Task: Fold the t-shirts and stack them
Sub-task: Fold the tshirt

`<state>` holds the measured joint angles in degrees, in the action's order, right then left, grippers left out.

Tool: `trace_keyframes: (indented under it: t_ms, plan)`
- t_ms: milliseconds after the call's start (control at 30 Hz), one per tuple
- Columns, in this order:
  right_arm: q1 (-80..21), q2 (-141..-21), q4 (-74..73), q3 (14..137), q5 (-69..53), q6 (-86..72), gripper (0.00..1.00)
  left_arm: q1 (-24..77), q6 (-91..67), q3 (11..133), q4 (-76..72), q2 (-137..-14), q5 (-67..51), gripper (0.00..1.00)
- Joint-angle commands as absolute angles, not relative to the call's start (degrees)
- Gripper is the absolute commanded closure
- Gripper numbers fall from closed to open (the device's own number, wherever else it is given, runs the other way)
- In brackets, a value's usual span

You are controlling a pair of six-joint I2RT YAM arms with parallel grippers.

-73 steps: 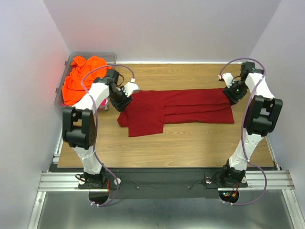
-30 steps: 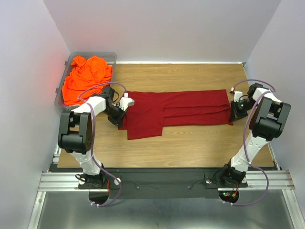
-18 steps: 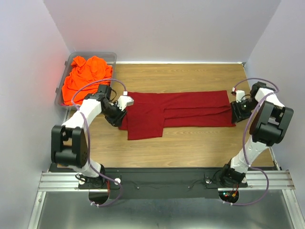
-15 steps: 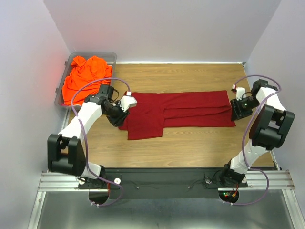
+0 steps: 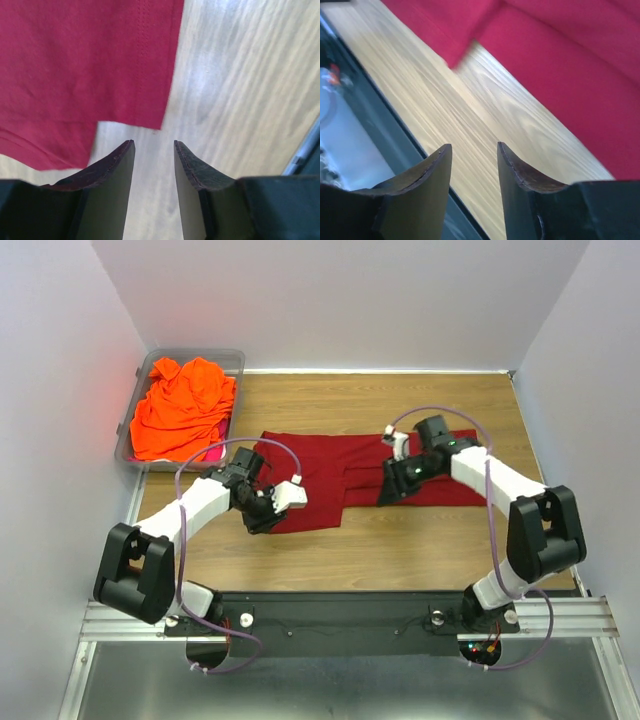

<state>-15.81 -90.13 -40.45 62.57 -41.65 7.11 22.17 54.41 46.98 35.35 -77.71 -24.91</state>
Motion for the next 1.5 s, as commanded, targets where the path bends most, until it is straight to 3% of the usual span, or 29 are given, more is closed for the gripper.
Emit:
trace_keyframes:
  t_ms: [0, 333, 800, 933, 1033, 1133, 1233, 1467]
  plan:
    - [-23.88, -90.70, -17.70, 58.63, -43.00, -13.07, 0.48, 22.67, 61.34, 44.48, 30.42, -75.68, -27.06, 0.49]
    - [-33.13, -99.31, -1.86, 55.19, -36.04, -24.25, 0.43, 24.26, 66.62, 39.91, 24.88, -74.53, -29.53, 0.48]
    - [-35.86, -107.75, -1.50, 56.43, -34.81, -27.07, 0.46, 26.10, 69.69, 38.23, 21.71, -79.45, -26.98, 0.51]
    - [-35.86, -107.41, -1.58, 55.37, -34.80, -26.81, 0.57, 26.72, 70.75, 37.53, 22.32, -80.24, -26.46, 0.56]
    - [-35.86, -106.53, -1.76, 55.81, -35.24, -26.02, 0.84, 26.81, 71.10, 37.00, 22.41, -80.77, -26.19, 0.72]
    - [-35.86, -105.56, -2.37, 57.04, -35.68, -24.79, 0.99, 26.81, 69.70, 37.96, 22.15, -81.03, -25.58, 0.90]
    - [-35.77, -103.54, -5.09, 60.20, -36.03, -22.60, 1.00, 26.28, 68.03, 41.74, 24.95, -80.16, -26.01, 1.00]
    - [-34.90, -99.23, -7.82, 69.60, -34.72, -18.55, 0.99, 22.07, 67.32, 58.15, 33.22, -78.75, -29.62, 1.00]
